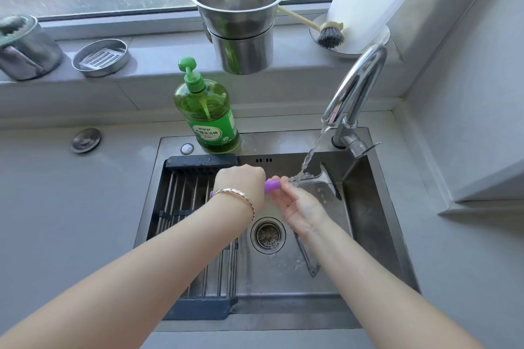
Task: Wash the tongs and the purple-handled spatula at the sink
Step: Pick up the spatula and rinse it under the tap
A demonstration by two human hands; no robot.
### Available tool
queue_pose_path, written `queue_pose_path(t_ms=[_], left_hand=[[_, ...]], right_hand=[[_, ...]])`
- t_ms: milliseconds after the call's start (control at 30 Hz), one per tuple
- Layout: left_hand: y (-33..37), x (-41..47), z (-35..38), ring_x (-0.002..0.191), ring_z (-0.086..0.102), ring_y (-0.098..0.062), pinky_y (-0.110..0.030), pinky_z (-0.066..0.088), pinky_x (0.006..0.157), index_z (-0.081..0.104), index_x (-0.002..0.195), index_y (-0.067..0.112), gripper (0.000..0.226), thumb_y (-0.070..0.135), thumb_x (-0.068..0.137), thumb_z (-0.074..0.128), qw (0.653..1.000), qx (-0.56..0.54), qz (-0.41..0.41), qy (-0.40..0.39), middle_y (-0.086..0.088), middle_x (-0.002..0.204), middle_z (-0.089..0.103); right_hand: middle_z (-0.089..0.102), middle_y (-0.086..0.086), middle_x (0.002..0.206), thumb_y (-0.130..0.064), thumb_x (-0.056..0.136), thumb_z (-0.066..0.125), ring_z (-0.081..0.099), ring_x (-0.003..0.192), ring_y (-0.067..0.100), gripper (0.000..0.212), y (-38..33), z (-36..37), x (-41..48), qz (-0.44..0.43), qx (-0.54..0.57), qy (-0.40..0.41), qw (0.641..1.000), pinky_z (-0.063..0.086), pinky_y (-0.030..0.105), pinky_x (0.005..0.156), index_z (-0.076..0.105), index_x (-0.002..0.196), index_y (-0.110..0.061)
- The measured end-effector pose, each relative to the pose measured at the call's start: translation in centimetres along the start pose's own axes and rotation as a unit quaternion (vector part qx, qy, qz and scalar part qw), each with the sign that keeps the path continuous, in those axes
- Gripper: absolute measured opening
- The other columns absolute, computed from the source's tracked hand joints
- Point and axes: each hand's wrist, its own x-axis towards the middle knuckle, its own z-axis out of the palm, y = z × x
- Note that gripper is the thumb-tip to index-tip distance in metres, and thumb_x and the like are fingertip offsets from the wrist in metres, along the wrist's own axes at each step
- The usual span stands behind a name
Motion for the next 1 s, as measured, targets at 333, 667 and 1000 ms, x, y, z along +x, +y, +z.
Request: queue_pose_path(t_ms=[333,667,1000], left_hand=[[-1.1,-0.6,0.7,0.096,0.063,-0.026,-0.030,0.039,0.070,0.056,0.109,0.014,0.021,0.021,0.090,0.050,1.000,-0.002,-0.015,-0.019,-0.006,0.104,0.064],[-5.0,-2.5,5.3,0.047,0.058,-0.011,-0.021,0.049,0.044,0.044,0.092,0.018,0.026,0.040,0.088,0.057,0.866,-0.394,-0.032,-0.307,-0.002,0.075,0.055],[-3.1,-4.4,7.3,0.078,0.057,-0.022,-0.027,0.039,0.067,0.044,0.100,0.022,0.027,0.046,0.095,0.034,0.979,-0.184,0.011,-0.091,0.000,0.087,0.058]], right_hand=[[0.070,0.008,0.058,0.005,0.091,0.050,0.069,0.053,0.013,0.013,1.2,0.4,-0.2,0.025,-0.029,0.024,0.999,0.057,0.020,0.052,0.058,0.081,0.003],[0.066,0.010,0.050,0.000,0.094,0.048,0.067,0.047,0.015,0.014,-0.8,-4.0,0.8,-0.023,-0.036,0.114,0.993,0.055,0.024,0.045,0.054,0.083,0.006],[0.066,0.015,0.078,-0.007,0.086,0.064,0.067,0.069,0.022,0.014,0.8,-3.3,0.0,-0.142,-0.306,0.201,0.920,0.058,0.028,0.071,0.064,0.090,0.007]])
